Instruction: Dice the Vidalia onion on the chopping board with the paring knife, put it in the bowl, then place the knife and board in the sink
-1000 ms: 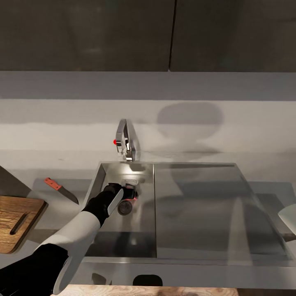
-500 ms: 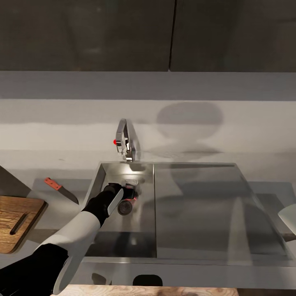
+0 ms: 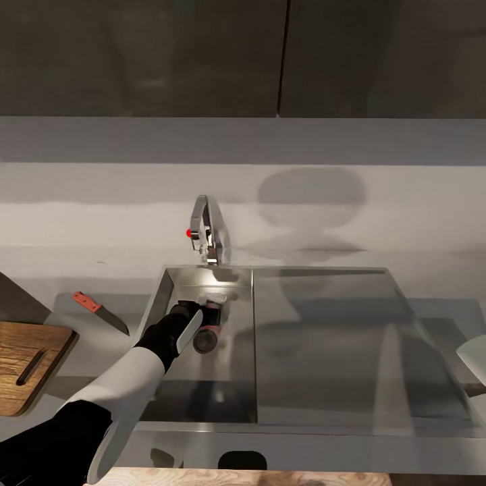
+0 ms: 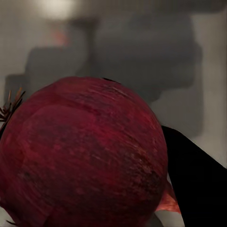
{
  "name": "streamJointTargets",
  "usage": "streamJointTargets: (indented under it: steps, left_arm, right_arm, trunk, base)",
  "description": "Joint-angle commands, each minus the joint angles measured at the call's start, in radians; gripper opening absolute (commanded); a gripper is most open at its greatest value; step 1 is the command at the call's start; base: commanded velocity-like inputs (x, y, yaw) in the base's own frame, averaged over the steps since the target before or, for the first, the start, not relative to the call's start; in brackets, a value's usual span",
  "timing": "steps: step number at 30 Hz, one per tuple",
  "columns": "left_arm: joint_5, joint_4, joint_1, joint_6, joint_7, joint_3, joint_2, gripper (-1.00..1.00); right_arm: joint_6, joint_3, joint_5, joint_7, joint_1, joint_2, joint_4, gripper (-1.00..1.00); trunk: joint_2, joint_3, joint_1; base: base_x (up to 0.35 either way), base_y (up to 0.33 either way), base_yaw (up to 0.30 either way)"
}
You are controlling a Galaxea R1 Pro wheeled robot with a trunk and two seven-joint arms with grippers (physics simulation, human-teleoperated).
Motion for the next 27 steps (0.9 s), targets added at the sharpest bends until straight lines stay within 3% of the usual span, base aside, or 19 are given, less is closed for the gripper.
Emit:
streamJointTargets:
  steps: [1,15,27]
  left_arm:
    - [0.009,-0.001,-0.001,0.004,0.008,-0.005,0.001,-1.00]
    - [0.009,-0.022,-0.001,0.004,0.008,-0.005,0.001,-1.00]
    - [0.010,-0.101,-0.001,0.009,0.011,-0.006,0.001,-1.00]
  right_arm:
    - [-0.001,0.009,-0.004,-0.008,0.001,-0.001,-0.003,1.00]
    - [-0.001,0.009,-0.004,-0.008,0.001,-0.001,-0.003,1.00]
    - [-0.007,0.009,-0.005,-0.008,0.001,0.000,-0.007,1.00]
  trunk:
    - [-0.002,-0.001,0.001]
    - [-0.002,-0.001,0.001]
    - [-0.002,-0.001,0.001]
  base:
    - [0.000,0.000,0.000]
    - [0.000,0.000,0.000]
    - [0.000,0.000,0.000]
